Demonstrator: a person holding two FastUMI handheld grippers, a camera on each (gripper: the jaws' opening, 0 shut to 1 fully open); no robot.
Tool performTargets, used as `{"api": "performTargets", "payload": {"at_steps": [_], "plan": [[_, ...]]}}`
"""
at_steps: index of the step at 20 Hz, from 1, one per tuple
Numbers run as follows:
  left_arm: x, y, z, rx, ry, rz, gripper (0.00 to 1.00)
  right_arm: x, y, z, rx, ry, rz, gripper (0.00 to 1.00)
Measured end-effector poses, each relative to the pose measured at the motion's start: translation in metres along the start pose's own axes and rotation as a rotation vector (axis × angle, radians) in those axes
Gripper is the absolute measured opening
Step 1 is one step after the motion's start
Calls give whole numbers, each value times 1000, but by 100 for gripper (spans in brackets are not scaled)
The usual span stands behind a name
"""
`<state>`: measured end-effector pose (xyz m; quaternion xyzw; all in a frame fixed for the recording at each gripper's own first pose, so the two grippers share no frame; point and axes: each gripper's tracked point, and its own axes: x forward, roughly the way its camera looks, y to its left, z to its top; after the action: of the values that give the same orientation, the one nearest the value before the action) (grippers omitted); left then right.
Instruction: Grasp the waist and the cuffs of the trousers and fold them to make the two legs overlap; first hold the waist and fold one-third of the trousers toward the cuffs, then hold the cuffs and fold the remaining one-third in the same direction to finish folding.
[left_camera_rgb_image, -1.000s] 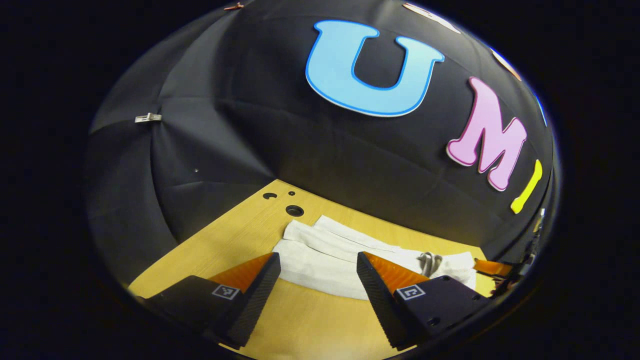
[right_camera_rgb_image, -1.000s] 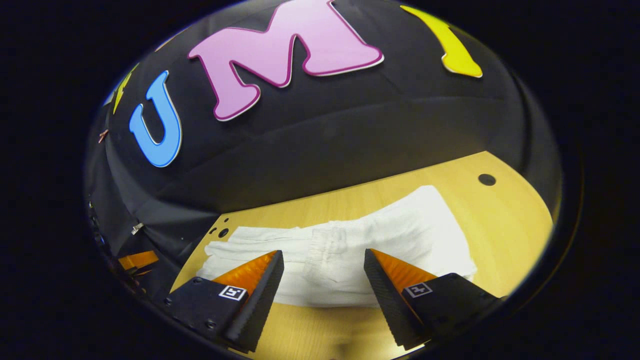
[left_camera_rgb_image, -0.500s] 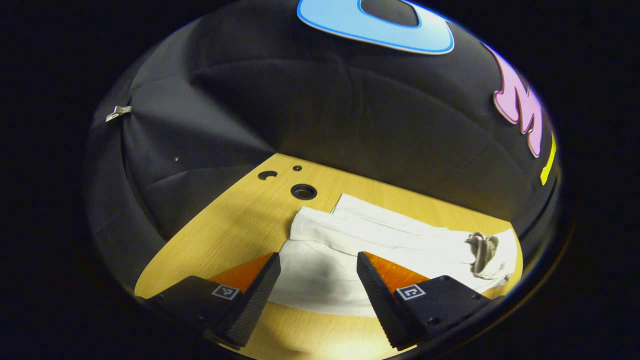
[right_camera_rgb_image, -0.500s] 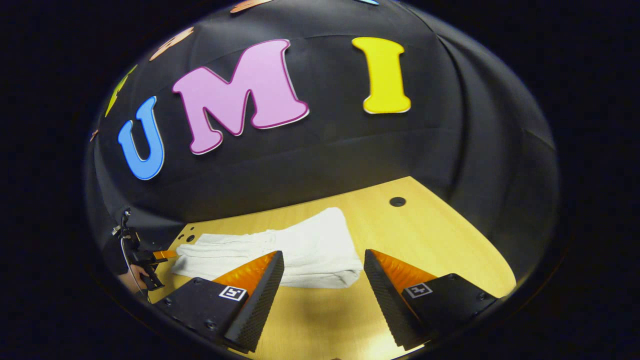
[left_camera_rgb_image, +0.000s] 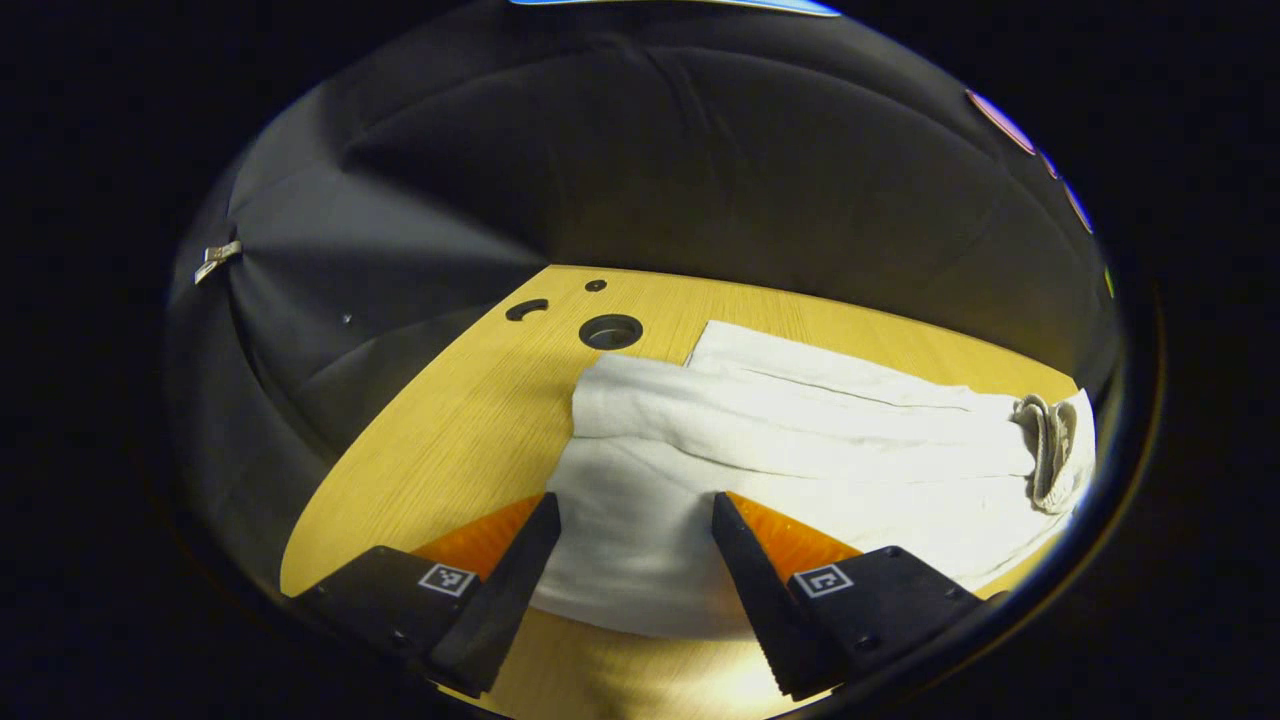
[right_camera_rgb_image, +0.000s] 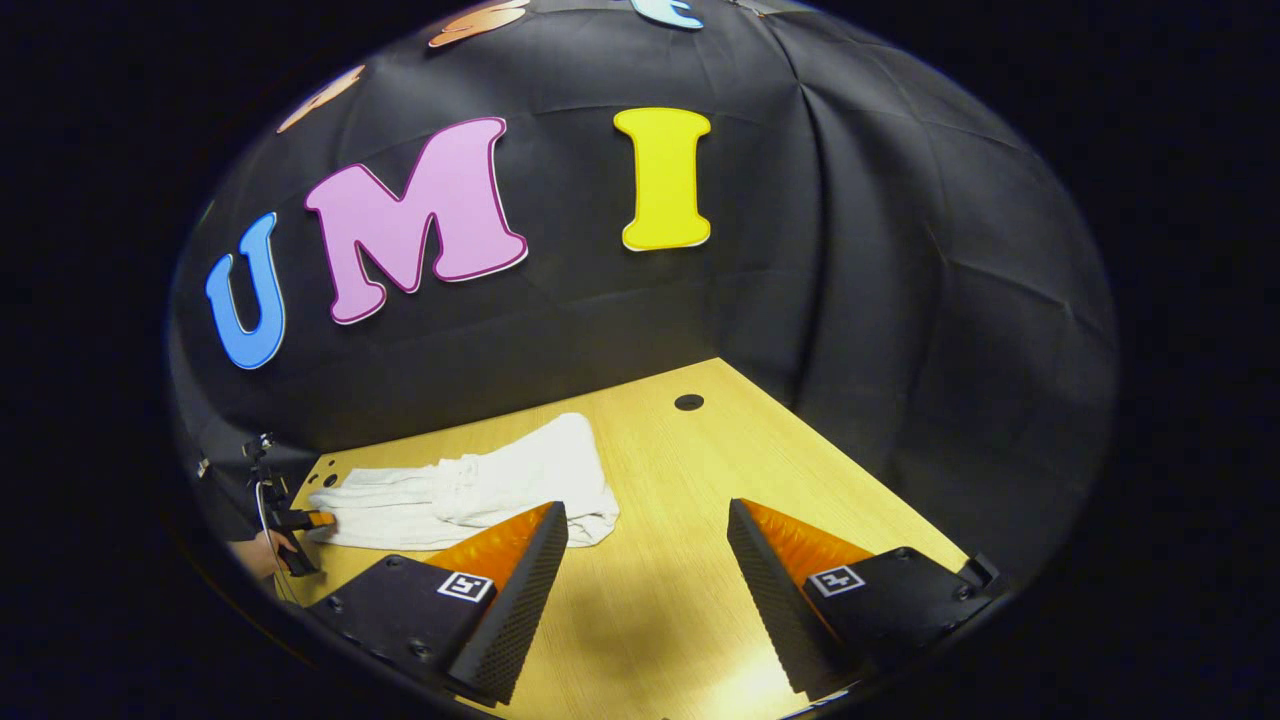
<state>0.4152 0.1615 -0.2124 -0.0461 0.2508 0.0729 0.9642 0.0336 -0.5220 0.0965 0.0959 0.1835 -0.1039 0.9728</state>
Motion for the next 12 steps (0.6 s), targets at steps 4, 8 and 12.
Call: {"api": "performTargets", "payload": {"at_steps": [4,8,12], "plan": [[1,-8,-1,64,28,-48,97,-14,-13,-3,-20,-17,-55,98],[2,-21,-1,102,51,-119,68,-18,-6,-17,-73,3,-50,98],[-4,-31,-6,95,77,-196,32,-20,-4,-27,-52,34,-40,98]]}}
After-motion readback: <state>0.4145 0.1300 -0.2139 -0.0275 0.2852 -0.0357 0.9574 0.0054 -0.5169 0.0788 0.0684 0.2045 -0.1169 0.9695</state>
